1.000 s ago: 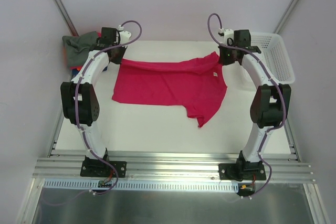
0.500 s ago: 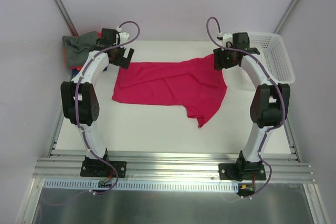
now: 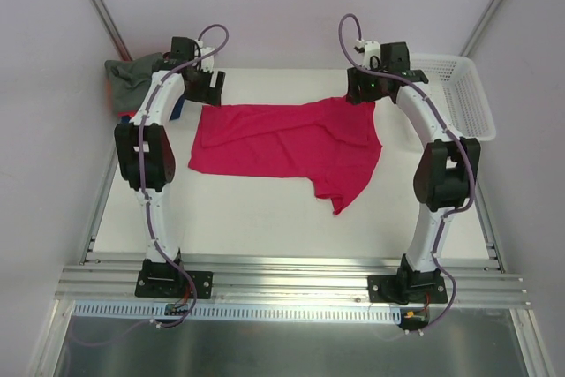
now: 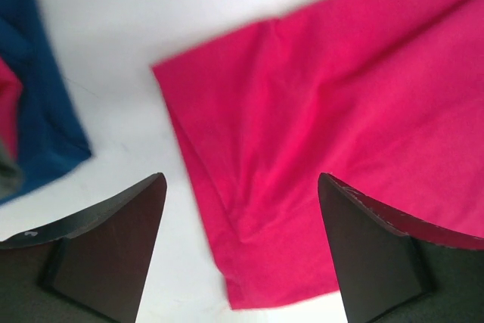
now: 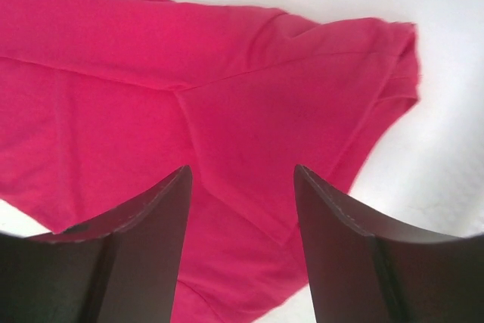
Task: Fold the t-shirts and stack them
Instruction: Flatten out the tshirt
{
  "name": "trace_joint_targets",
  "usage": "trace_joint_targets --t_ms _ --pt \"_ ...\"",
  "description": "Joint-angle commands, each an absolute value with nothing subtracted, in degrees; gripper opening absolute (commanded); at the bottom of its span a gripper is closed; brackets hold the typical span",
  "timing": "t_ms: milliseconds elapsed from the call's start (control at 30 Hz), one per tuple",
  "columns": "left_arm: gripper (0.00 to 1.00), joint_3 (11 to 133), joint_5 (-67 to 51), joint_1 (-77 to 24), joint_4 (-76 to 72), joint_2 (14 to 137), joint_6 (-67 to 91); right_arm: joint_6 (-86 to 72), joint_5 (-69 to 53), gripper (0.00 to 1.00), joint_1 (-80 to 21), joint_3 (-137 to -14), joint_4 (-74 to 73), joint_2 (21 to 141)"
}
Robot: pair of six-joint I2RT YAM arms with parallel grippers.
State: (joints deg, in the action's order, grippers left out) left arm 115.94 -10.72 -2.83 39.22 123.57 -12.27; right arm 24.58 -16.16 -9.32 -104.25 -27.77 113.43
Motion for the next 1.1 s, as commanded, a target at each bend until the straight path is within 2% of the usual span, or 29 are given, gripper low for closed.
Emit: trace_joint_targets --t_ms 0,133,433,500,533,600,833,1067 --pt "0.82 112.78 -16.78 -2.46 43.24 120.59 -8.26 19.96 -20.48 0.60 -9.58 -106.35 -28.56 114.17" --pt "0.80 107.67 -19.15 -2.46 44.21 118.65 -7.47 19.34 -20.74 0.60 -9.58 -104.86 -28.21 115.05" --pt "0.70 106.27 -22.50 -1.14 48.16 119.45 -5.10 19.77 -21.09 0.58 -9.67 -108.19 -31.89 117.34" --pt "0.67 103.37 -24.60 -0.88 48.43 117.52 -4.05 19.25 -21.01 0.57 -9.76 -105.39 -32.34 116.20" --pt "0.66 101.62 -24.87 -0.70 48.43 116.90 -3.78 19.16 -21.79 0.51 -9.76 -103.81 -31.91 114.63" --pt "0.65 100.29 -25.92 -0.79 48.60 115.84 -3.25 19.60 -21.71 0.47 -10.19 -99.42 -31.82 112.86" --pt "0.58 100.37 -29.35 -0.35 53.09 117.95 -3.25 23.20 -20.13 0.46 -12.83 -87.81 -32.96 106.44" --pt "0.59 102.13 -30.15 0.88 52.91 119.00 -2.64 25.84 -18.37 0.46 -13.97 -88.06 -33.57 107.57"
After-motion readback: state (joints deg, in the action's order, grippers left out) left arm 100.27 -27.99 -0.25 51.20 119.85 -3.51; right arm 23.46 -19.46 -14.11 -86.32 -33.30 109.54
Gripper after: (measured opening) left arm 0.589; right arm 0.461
